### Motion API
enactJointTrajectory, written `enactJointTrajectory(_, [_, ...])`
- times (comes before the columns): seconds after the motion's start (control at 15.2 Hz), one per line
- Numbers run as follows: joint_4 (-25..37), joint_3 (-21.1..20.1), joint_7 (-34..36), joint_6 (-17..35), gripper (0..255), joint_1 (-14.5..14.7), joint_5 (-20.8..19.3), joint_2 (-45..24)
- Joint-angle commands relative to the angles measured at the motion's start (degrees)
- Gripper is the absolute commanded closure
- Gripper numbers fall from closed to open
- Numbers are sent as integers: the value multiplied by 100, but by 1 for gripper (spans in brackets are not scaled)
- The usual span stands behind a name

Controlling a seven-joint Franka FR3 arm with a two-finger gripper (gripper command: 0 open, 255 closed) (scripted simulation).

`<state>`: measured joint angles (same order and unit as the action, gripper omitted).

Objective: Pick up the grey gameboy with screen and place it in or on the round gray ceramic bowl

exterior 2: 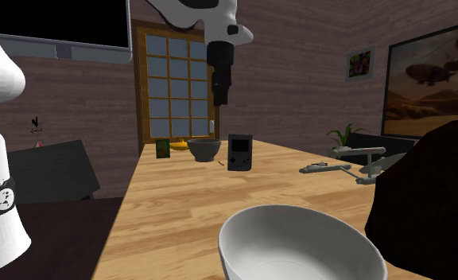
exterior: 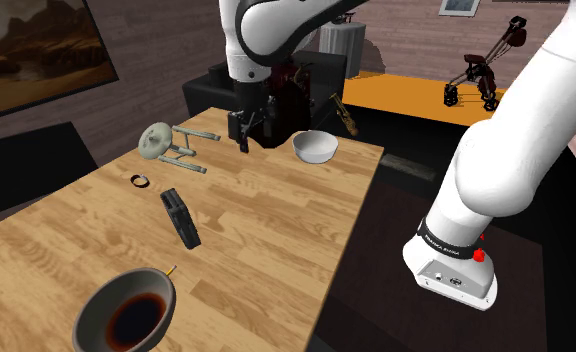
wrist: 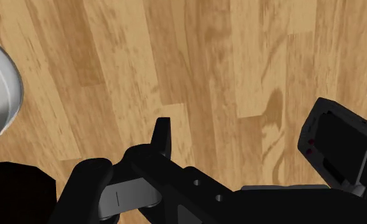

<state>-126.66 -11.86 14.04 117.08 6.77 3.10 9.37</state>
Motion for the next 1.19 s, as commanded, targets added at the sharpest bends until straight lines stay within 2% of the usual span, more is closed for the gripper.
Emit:
enactJointTrajectory(0.0, [319,-98,167,146,0,42,-78,-449])
enactJointTrajectory(0.59, [1969,-381,985,378,0,448,-610,-2305])
enactJointTrajectory(1.12, [4074,-367,1504,82,0,1043,-1099,-4099])
